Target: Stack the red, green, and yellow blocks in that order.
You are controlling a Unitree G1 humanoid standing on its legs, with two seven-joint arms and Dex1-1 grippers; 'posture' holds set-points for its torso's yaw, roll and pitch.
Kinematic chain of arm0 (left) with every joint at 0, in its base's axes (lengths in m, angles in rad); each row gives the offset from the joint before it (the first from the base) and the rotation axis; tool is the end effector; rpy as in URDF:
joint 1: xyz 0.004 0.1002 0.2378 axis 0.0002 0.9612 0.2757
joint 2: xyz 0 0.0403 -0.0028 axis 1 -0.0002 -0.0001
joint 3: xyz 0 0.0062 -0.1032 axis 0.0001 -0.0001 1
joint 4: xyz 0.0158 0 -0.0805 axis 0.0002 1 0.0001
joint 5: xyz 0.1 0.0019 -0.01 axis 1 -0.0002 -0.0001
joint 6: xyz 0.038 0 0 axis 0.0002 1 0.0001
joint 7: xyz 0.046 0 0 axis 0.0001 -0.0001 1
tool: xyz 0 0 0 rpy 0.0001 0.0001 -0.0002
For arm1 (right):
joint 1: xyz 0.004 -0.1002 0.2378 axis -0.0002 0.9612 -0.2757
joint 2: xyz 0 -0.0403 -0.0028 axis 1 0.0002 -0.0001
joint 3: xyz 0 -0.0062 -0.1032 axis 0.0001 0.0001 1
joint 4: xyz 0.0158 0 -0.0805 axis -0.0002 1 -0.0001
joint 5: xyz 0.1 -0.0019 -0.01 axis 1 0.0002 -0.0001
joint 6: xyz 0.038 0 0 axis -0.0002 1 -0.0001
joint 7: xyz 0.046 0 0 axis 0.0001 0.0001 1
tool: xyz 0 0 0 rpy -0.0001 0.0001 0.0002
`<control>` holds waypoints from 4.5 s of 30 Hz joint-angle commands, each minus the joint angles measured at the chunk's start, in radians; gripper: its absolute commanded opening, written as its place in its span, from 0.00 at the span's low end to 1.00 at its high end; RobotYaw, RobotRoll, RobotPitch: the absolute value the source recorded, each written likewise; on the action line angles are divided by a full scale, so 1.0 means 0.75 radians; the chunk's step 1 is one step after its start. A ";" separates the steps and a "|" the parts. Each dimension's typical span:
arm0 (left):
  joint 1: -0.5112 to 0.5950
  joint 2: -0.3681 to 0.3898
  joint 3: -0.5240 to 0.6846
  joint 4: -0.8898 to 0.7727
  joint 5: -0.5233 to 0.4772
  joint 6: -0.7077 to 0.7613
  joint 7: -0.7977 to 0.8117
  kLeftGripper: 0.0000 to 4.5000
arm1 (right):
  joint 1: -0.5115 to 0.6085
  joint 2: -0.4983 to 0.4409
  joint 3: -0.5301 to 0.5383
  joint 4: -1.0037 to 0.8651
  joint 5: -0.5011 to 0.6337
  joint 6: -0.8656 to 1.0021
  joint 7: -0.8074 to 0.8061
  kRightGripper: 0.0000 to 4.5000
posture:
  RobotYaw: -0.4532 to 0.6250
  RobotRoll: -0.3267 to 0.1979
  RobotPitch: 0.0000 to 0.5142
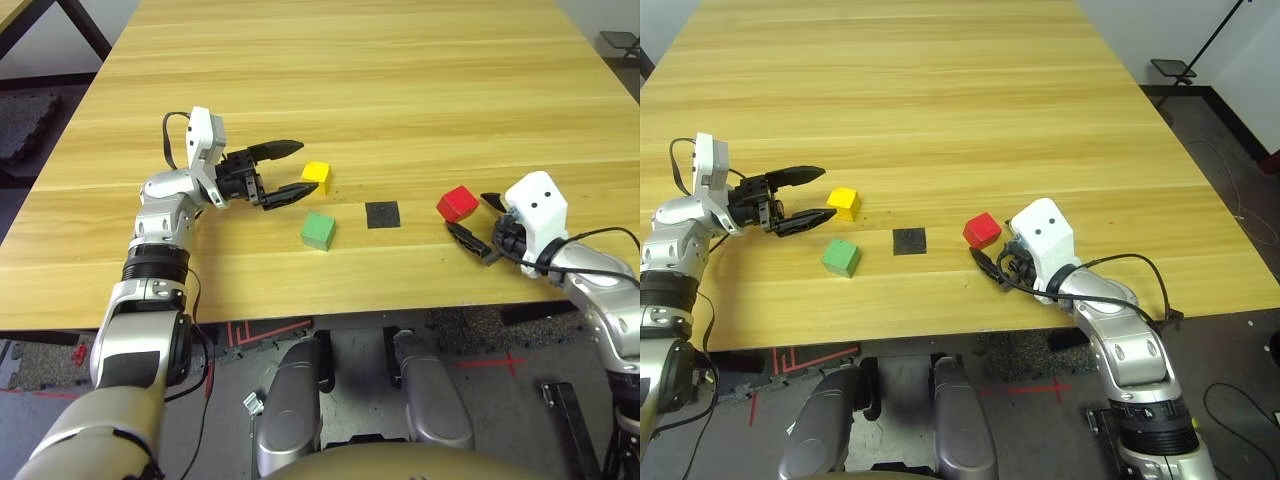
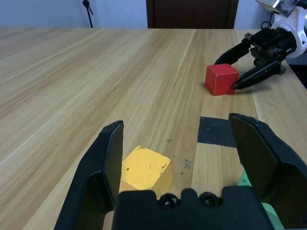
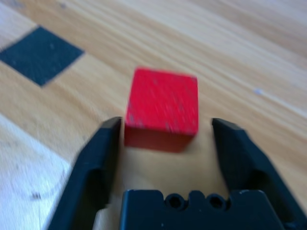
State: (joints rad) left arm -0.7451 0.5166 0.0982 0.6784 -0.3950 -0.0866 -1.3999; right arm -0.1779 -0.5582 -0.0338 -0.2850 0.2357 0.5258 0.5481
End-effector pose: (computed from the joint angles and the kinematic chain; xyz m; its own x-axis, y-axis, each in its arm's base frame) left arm 0.3229 0.2613 0.1605 0.3478 -0.9361 0.0528 0.9086 0.3504 0.2271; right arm 0.2265 -0.2254 0.1360 0.8395 0.4924 -0.2295 -0.5396 0.8048 -0.2473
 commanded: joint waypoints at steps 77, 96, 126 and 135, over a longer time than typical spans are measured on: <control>0.059 -0.081 -0.027 -0.222 0.031 0.120 0.114 1.00 | -0.853 0.065 0.381 1.073 -0.164 -0.852 1.156 0.46 | 0.69 0.67 0.47; 0.065 -0.097 -0.036 -0.251 0.025 0.138 0.123 1.00 | -0.859 0.099 0.374 1.173 -0.205 -0.929 1.136 0.46 | 0.69 0.67 0.50; 0.076 -0.073 -0.027 -0.291 0.005 0.165 0.096 1.00 | -0.835 -0.132 0.199 0.724 0.127 -0.494 1.368 1.00 | 0.66 0.66 0.47; 0.321 0.147 -0.044 -0.688 -0.091 0.302 -0.061 1.00 | -0.559 -0.286 0.091 0.398 0.245 -0.300 1.274 1.00 | 0.64 0.69 0.44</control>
State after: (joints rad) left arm -0.5436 0.6061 0.0784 0.2203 -0.4440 0.1119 -1.4091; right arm -0.6152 -0.7648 0.0519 0.0639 0.3979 0.2767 1.5233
